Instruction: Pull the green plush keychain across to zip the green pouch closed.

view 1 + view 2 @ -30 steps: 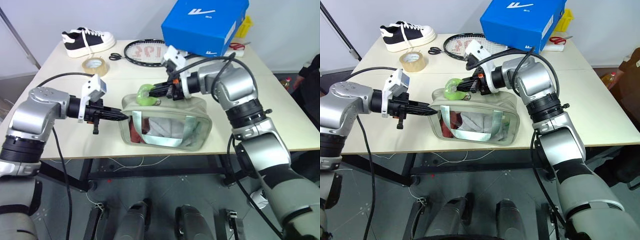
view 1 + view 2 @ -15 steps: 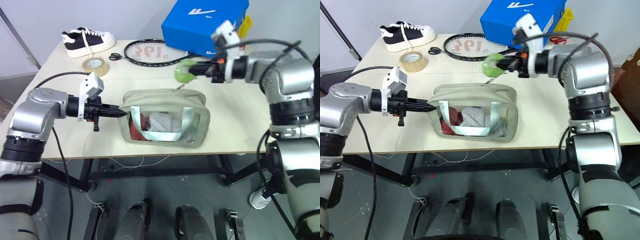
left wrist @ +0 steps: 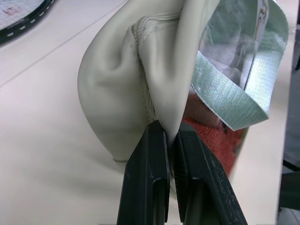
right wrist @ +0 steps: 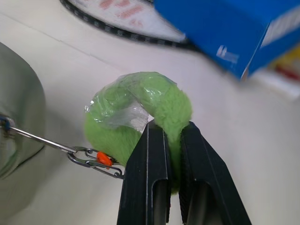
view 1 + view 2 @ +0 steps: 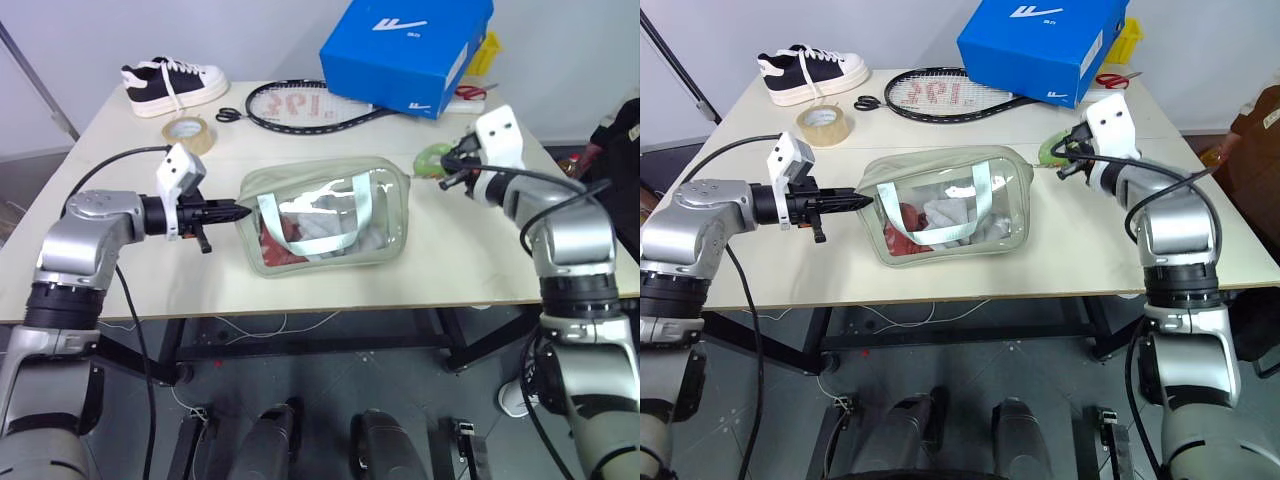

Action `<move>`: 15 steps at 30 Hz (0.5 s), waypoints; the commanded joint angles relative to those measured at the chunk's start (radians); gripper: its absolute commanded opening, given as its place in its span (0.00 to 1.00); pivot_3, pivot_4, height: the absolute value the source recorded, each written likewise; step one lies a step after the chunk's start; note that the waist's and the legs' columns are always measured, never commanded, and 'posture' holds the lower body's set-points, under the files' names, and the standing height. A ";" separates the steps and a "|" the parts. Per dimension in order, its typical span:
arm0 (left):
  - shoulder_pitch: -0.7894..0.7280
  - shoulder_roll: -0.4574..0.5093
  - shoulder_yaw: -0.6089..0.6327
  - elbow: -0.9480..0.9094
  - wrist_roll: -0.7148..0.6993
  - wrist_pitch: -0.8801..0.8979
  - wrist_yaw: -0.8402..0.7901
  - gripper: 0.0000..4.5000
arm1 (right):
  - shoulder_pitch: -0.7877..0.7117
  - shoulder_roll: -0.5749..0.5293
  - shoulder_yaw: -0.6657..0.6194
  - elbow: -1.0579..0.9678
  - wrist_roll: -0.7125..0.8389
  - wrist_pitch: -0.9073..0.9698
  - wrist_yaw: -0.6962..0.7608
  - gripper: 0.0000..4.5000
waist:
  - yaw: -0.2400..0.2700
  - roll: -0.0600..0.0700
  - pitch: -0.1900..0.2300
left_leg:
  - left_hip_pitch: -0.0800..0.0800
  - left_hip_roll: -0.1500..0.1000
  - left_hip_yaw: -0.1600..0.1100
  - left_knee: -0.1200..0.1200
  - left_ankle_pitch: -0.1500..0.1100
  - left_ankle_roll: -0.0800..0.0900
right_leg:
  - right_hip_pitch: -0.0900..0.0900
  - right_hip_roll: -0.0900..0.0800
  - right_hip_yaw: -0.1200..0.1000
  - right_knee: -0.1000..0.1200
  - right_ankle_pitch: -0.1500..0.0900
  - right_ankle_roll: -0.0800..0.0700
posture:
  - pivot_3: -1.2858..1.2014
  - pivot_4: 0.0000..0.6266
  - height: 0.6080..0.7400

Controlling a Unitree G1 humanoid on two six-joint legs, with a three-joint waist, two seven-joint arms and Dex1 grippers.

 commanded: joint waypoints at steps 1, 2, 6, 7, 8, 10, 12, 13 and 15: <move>0.044 0.037 0.031 -0.040 0.006 0.048 0.017 0.00 | 0.102 0.070 -0.117 -0.206 0.133 0.252 -0.033 0.01 | 0.001 0.000 0.000 | 0.000 0.000 0.000 0.000 0.000 0.000 | 0.000 0.000 0.000 0.000 0.000 0.000 | 0.52 0.24 1.00; 0.050 0.038 0.033 -0.050 0.004 0.054 0.016 0.00 | 0.154 0.101 -0.128 -0.274 0.164 0.320 -0.039 0.01 | 0.001 0.000 0.000 | 0.000 0.000 -0.001 0.000 0.000 0.000 | 0.000 0.000 0.000 0.000 0.000 0.000 | 0.52 0.24 1.00; 0.072 0.038 0.028 -0.083 -0.003 0.069 0.012 0.00 | 0.296 0.192 -0.146 -0.432 0.223 0.466 -0.086 0.01 | -0.003 0.002 -0.002 | 0.001 0.000 -0.001 0.000 0.000 0.000 | 0.001 0.000 0.000 0.000 -0.001 -0.001 | 0.52 0.24 1.00; 0.077 0.035 0.027 -0.092 -0.006 0.074 0.015 0.00 | 0.318 0.210 -0.147 -0.444 0.224 0.472 -0.101 0.01 | -0.003 0.002 -0.002 | 0.002 0.000 -0.001 0.000 0.000 0.000 | 0.002 0.000 0.000 0.000 -0.002 -0.003 | 0.52 0.24 1.00; 0.083 0.031 0.026 -0.101 -0.007 0.078 0.018 0.00 | 0.333 0.227 -0.149 -0.440 0.213 0.465 -0.123 0.01 | -0.004 0.002 -0.002 | 0.002 0.000 -0.001 0.000 0.000 0.000 | 0.002 0.000 0.000 0.000 -0.002 -0.003 | 0.52 0.24 1.00; 0.093 0.023 0.025 -0.118 -0.010 0.087 0.023 0.00 | 0.343 0.258 -0.162 -0.418 0.194 0.451 -0.166 0.01 | -0.003 0.003 -0.002 | 0.005 0.001 -0.001 -0.001 -0.001 0.000 | 0.004 0.000 0.000 -0.001 -0.002 -0.004 | 0.52 0.24 1.00; 0.103 0.018 0.023 -0.136 -0.016 0.096 0.025 0.00 | 0.348 0.270 -0.162 -0.392 0.185 0.437 -0.186 0.01 | -0.002 0.003 -0.003 | 0.006 0.001 0.000 -0.002 -0.002 -0.002 | 0.005 0.000 0.000 -0.002 -0.002 -0.004 | 0.52 0.24 1.00; 0.106 0.016 0.023 -0.143 -0.018 0.100 0.028 0.00 | 0.356 0.270 -0.159 -0.384 0.182 0.436 -0.193 0.01 | -0.001 0.003 -0.003 | 0.007 0.001 0.000 -0.002 -0.002 -0.002 | 0.005 0.000 0.000 -0.003 -0.002 -0.004 | 0.52 0.24 1.00; 0.109 0.014 0.021 -0.149 -0.019 0.104 0.029 0.00 | 0.371 0.253 -0.145 -0.379 0.176 0.428 -0.195 0.01 | 0.001 0.003 -0.003 | 0.010 0.000 0.000 -0.002 -0.002 -0.002 | 0.006 -0.001 0.000 -0.003 -0.003 -0.005 | 0.52 0.24 1.00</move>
